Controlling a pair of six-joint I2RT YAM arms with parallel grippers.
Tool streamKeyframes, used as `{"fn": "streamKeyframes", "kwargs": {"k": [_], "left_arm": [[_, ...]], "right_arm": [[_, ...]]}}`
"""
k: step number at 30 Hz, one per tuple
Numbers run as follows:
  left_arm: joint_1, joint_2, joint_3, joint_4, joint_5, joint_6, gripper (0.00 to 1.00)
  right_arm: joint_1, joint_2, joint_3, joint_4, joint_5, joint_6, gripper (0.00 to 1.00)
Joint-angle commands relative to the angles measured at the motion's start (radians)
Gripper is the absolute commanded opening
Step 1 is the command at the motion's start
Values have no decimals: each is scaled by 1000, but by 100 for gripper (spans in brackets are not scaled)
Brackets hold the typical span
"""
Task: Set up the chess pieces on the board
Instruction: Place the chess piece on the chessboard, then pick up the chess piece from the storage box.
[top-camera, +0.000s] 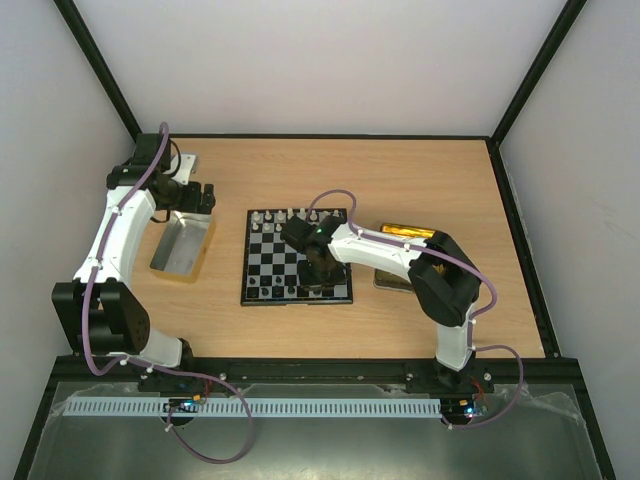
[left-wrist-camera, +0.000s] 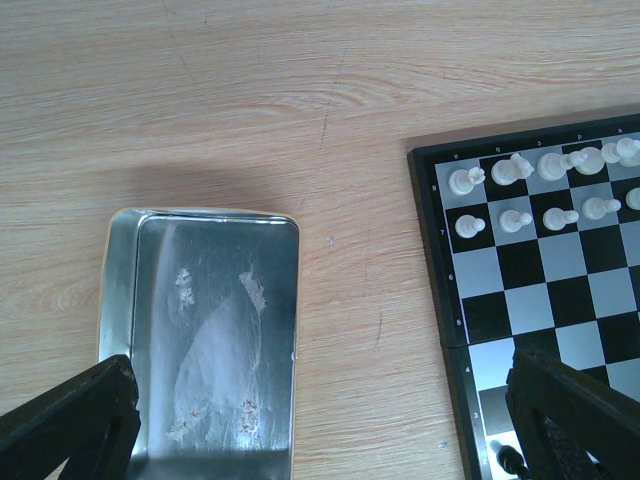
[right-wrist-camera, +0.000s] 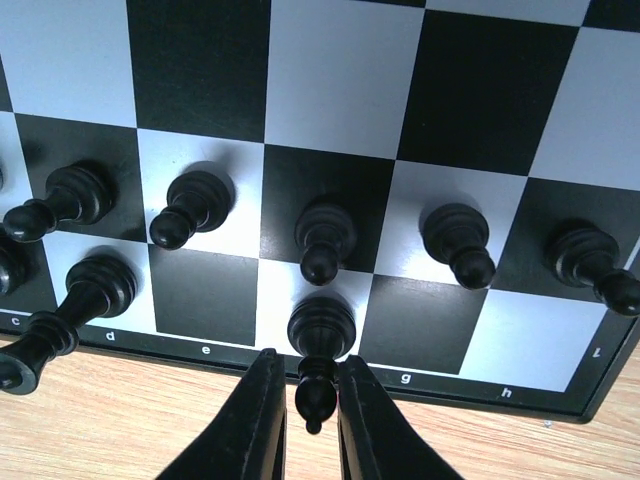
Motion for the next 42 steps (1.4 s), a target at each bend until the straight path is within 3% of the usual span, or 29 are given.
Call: {"fn": "streamKeyframes", "kwargs": {"k": [1, 30, 38, 42], "left_arm": [[8, -10, 5, 6, -6, -1, 100], [10, -25, -3, 2, -1, 0, 100], [10, -33, -6, -1, 1, 1, 100], [10, -34, -5, -2, 5, -1, 100]], "right_arm": [[5, 20, 9, -9, 6, -15, 15], [5, -3, 80, -83, 54, -28, 19], [-15, -76, 232, -253, 140, -38, 19], [-115, -133, 315, -365, 207, -75, 19]]}}
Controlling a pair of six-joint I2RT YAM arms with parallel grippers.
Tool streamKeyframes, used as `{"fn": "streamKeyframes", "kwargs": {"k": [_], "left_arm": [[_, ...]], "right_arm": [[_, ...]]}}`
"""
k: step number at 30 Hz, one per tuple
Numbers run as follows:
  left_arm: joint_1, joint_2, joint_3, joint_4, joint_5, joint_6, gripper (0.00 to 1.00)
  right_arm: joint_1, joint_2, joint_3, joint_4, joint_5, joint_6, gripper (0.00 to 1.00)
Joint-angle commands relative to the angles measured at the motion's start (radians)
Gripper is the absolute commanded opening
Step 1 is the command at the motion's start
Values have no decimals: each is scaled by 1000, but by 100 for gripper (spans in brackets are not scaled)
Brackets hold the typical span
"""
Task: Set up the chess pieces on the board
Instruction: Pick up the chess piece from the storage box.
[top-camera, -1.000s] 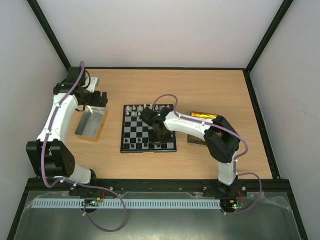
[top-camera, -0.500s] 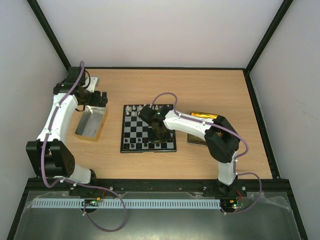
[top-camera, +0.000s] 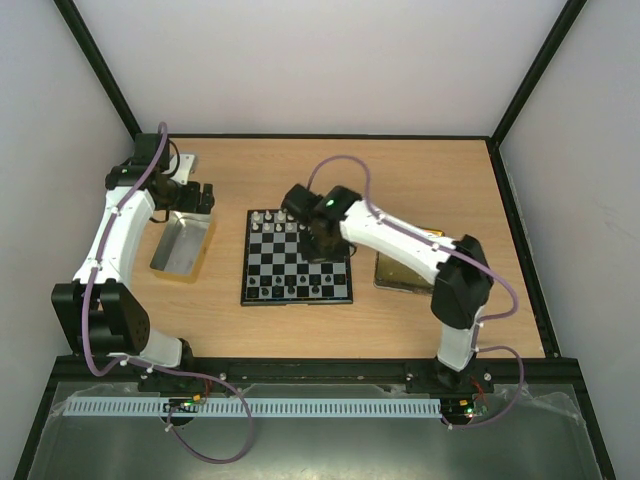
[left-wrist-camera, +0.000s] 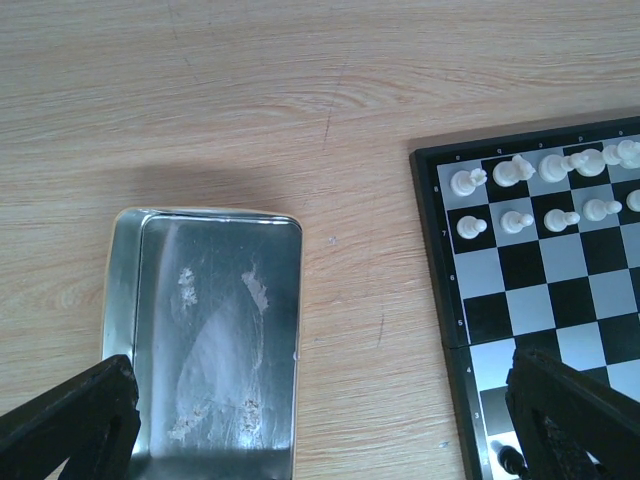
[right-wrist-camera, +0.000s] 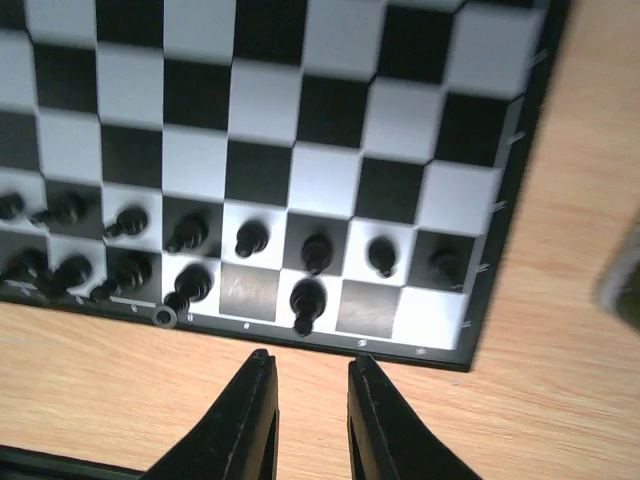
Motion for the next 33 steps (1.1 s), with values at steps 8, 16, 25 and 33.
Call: {"fn": "streamKeyframes", "kwargs": {"k": [8, 16, 25, 33], "left_arm": [[7, -33, -11, 4, 17, 1, 99], [7, -21, 2, 1, 33, 5, 100], [7, -15, -1, -2, 46, 13, 99], [6, -7, 13, -10, 45, 18, 100]], "right_arm": [[-452, -235, -76, -153, 174, -155, 21], [-629, -223, -216, 9, 90, -88, 22], [-718, -265, -442, 127, 27, -80, 32], [-726, -261, -540, 221, -8, -87, 31]]}}
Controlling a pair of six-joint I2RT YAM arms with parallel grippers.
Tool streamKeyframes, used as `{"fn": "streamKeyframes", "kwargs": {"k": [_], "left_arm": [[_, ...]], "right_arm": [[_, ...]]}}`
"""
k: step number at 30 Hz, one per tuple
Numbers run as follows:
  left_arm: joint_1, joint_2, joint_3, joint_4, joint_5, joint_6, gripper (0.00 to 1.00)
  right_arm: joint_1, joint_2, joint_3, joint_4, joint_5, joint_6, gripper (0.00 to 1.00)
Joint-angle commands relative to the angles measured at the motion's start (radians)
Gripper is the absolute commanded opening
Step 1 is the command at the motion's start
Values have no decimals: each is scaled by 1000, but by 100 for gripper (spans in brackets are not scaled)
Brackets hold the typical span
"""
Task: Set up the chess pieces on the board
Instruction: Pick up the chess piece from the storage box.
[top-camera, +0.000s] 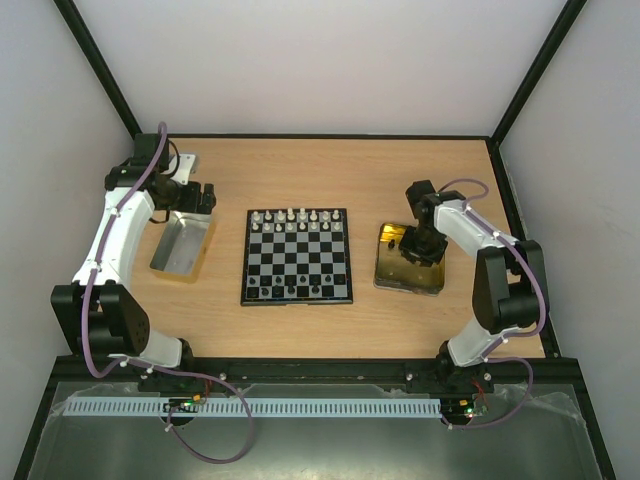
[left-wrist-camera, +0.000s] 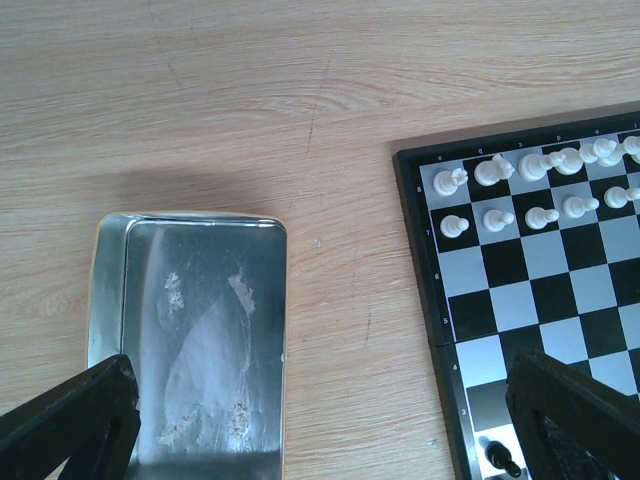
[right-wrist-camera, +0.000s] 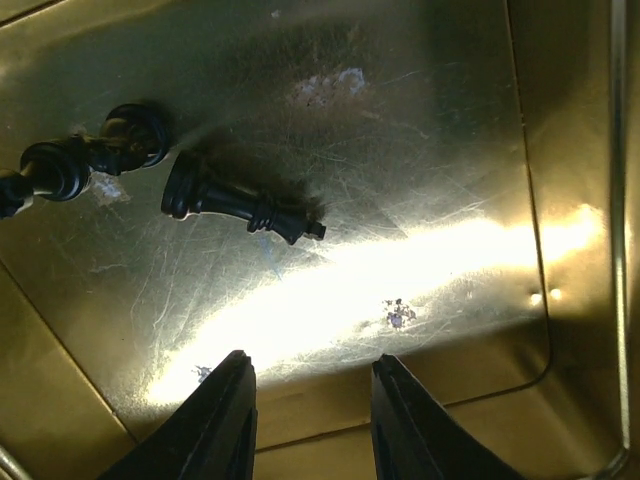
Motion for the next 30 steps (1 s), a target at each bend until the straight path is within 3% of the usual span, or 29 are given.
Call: {"fn": "streamKeyframes", "kwargs": {"k": [1, 10, 30], "left_arm": [[4, 2, 14, -12, 15, 10, 100], [4, -1, 11, -17, 6, 10, 100], [4, -1, 11, -22, -2, 13, 100]], "right_arm": [[-6, -21, -30, 60, 13, -8, 30], [-8, 33, -33, 103, 46, -65, 30], [-61, 83, 13, 122, 206, -32, 29]]}}
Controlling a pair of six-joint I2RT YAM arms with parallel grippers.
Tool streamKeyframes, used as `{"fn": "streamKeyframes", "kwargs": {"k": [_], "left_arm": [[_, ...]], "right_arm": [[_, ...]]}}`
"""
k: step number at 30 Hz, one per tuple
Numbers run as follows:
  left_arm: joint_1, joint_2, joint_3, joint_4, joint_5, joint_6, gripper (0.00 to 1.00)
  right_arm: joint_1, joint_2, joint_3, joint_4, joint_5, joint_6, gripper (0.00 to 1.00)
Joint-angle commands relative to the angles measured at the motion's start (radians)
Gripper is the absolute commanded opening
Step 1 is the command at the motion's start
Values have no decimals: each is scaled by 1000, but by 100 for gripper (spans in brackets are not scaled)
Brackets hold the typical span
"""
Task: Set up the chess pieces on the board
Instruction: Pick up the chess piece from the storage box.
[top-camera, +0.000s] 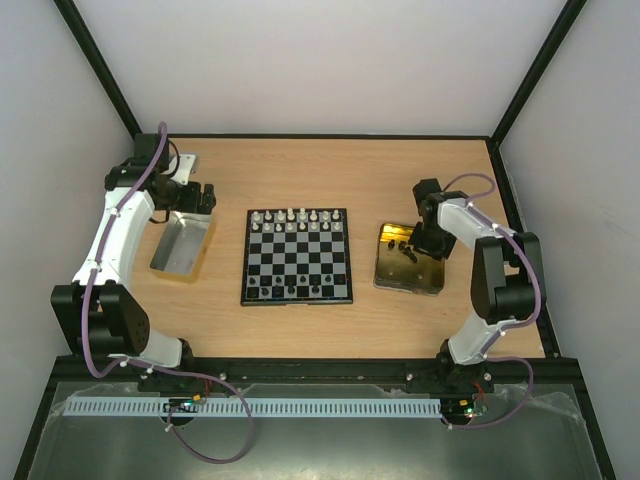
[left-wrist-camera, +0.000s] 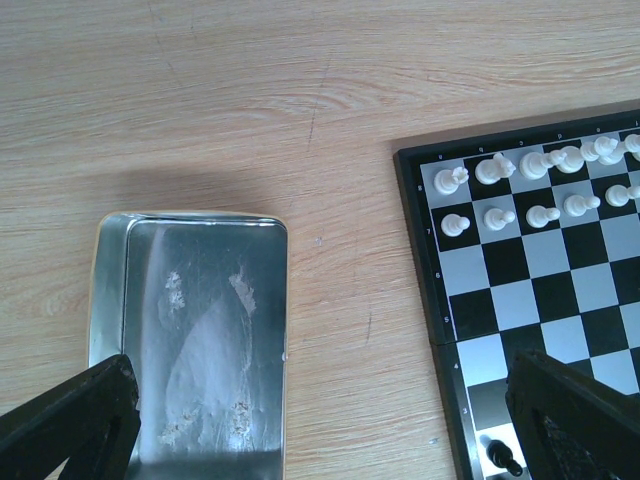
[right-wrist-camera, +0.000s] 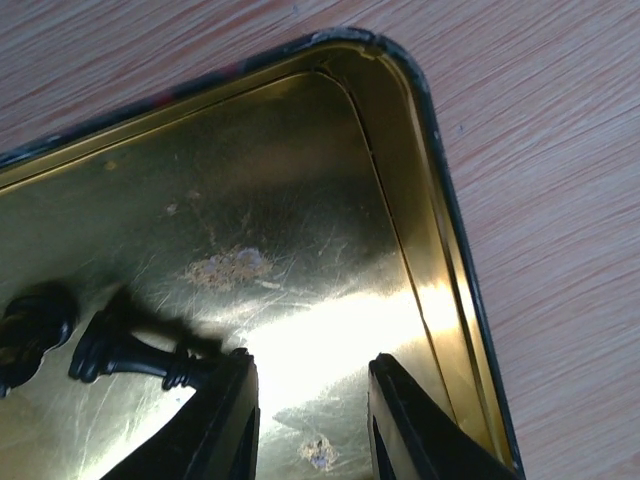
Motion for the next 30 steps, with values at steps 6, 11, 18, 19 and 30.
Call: {"fn": "streamKeyframes", "kwargs": {"k": [6, 11, 18, 19, 30], "left_arm": [[4, -2, 8, -24, 3, 20, 100], [4, -1, 1, -27, 14, 25, 99], [3, 9, 3, -20, 34, 24, 100], [3, 10, 4, -21, 40, 25, 99], [-6, 53, 16, -31, 92, 125, 99]], "right_arm": [[-6, 17, 25, 13, 4, -8, 31], [-7, -39, 10, -3, -53, 2, 32], [-6, -73, 18, 11, -238, 38, 31], [-5, -62, 34, -9, -212, 23, 31], [-5, -89, 58, -42, -14, -131, 34]]}}
